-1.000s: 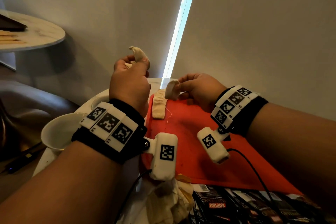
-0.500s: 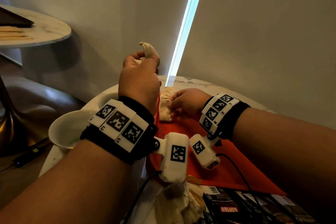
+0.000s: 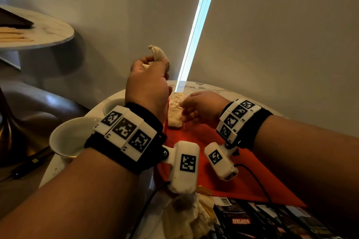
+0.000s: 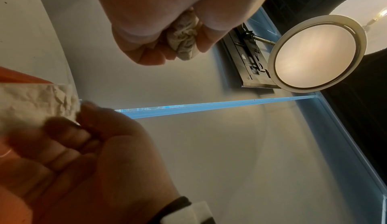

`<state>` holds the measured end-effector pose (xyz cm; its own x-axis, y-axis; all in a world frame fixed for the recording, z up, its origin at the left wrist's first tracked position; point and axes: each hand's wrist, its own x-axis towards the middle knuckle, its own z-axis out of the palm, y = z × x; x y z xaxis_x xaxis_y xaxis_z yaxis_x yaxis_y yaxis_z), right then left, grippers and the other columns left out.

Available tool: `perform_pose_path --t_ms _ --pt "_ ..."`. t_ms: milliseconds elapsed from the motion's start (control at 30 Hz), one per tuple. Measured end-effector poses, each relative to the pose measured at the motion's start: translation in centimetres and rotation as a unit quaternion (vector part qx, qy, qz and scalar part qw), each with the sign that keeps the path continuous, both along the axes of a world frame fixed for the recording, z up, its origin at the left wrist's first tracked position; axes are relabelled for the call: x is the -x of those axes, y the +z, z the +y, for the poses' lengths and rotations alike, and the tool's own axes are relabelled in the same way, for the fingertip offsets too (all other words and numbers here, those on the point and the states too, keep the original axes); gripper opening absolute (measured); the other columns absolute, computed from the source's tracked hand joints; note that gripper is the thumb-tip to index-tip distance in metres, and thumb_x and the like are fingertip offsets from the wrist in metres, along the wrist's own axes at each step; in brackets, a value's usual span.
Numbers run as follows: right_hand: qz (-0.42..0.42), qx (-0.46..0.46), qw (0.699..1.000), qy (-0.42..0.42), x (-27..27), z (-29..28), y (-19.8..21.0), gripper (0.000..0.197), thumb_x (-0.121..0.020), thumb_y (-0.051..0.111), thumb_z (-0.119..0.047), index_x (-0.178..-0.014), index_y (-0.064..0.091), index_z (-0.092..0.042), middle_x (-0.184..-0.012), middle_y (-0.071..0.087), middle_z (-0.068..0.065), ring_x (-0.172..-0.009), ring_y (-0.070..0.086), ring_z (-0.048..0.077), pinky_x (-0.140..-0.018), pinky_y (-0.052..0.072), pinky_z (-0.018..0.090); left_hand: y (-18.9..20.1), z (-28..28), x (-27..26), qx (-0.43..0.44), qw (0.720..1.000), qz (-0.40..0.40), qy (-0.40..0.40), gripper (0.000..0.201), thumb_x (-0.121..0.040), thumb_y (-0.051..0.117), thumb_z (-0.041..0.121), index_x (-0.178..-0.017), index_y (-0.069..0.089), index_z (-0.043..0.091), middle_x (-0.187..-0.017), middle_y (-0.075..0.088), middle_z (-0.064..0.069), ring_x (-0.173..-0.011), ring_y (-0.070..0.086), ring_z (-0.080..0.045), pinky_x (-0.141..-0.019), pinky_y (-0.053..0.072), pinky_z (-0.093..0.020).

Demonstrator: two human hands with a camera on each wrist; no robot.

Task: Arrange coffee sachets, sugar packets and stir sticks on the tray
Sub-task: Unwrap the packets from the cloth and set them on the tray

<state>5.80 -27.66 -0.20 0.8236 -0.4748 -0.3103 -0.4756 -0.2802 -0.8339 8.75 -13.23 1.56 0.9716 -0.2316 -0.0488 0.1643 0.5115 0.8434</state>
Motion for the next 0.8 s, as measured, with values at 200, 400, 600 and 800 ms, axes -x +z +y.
perform_pose_path --t_ms 200,400,600,800 --pt "0.075 -0.065 0.994 0.054 0.3 1.5 0.0 0.015 -0.101 0.053 -0.006 -0.088 0.061 -0.006 -0.065 0.065 0.007 -0.062 0.062 0.019 -0.065 0.05 0.033 0.0 -0.2 0.1 0.028 0.999 0.023 -0.021 0.015 -0.101 0.056 0.025 -0.114 0.057 0.032 -0.104 0.06 0.006 -0.1 0.063 -0.013 -0.072 0.06 -0.027" --pt "0.062 -0.067 0.995 0.035 0.1 1.5 -0.4 0.011 -0.1 0.054 -0.007 -0.095 0.063 -0.003 -0.07 0.065 0.01 -0.069 0.064 0.023 -0.068 0.054 0.034 0.0 -0.1 0.0 0.029 0.999 0.023 -0.014 0.009 -0.102 0.055 0.027 -0.099 0.056 0.035 -0.101 0.061 0.005 -0.099 0.064 -0.013 -0.073 0.059 -0.028" --pt "0.054 -0.071 0.995 0.035 0.3 1.6 -0.5 0.01 -0.101 0.054 -0.008 -0.099 0.063 -0.003 -0.084 0.065 0.013 -0.074 0.065 0.024 -0.07 0.054 0.034 0.0 -0.1 -0.1 0.052 0.998 0.017 -0.014 0.01 -0.101 0.055 0.025 -0.097 0.057 0.034 -0.101 0.063 0.003 -0.098 0.065 -0.012 -0.071 0.057 -0.027" --pt "0.006 -0.049 0.998 0.041 1.1 1.0 0.7 0.01 -0.101 0.054 -0.009 -0.104 0.062 -0.003 -0.09 0.066 0.014 -0.078 0.067 0.027 -0.084 0.056 0.043 -0.3 -0.4 -0.1 0.08 0.996 0.025 -0.036 0.01 -0.101 0.056 0.021 -0.105 0.061 0.029 -0.103 0.066 -0.002 -0.091 0.068 -0.013 -0.066 0.055 -0.025"
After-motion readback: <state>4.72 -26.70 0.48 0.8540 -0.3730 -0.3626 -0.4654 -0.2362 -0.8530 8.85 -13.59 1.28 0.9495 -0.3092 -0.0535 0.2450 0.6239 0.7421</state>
